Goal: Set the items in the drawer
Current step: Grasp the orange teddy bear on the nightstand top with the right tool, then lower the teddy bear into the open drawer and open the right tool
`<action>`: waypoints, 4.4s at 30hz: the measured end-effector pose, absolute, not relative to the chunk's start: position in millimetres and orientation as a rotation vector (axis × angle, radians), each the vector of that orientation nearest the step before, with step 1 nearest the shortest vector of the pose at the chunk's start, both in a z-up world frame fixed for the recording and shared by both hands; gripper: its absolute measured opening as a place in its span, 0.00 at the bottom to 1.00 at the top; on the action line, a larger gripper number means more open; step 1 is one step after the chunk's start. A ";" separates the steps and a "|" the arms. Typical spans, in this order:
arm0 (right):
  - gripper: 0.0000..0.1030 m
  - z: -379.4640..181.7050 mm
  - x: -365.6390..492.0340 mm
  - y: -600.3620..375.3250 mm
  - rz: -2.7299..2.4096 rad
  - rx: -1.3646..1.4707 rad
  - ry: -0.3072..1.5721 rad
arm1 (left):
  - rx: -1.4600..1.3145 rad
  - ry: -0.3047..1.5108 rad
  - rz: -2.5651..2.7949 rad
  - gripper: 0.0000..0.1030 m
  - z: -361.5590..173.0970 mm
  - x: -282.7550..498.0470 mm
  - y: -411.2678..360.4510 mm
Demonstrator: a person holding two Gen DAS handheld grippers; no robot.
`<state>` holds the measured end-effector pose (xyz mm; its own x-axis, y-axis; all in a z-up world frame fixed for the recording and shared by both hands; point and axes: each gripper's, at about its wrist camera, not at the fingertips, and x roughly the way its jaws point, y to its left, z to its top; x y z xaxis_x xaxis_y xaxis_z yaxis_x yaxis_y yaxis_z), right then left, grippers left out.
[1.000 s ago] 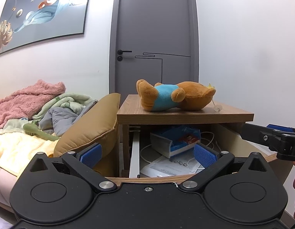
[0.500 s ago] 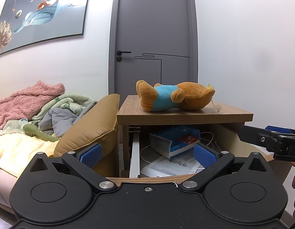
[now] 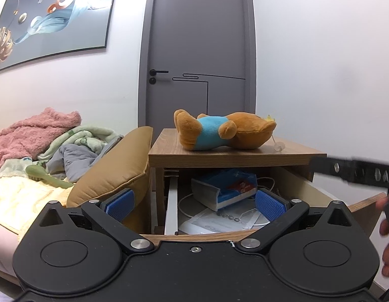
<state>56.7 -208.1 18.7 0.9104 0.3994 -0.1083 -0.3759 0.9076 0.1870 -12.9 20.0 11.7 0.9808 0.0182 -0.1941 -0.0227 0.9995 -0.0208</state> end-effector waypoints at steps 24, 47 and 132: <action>1.00 115.4 228.9 -45.4 0.745 -0.655 0.386 | -0.145 0.219 -0.100 0.99 9.7 -27.9 34.3; 0.70 84.7 303.9 -13.5 0.581 -0.665 0.495 | -0.165 0.266 -0.094 0.99 5.5 -18.1 43.6; 0.93 38.8 210.5 -82.8 0.780 -0.512 0.954 | -0.028 0.261 -0.114 0.99 -3.7 -22.7 22.6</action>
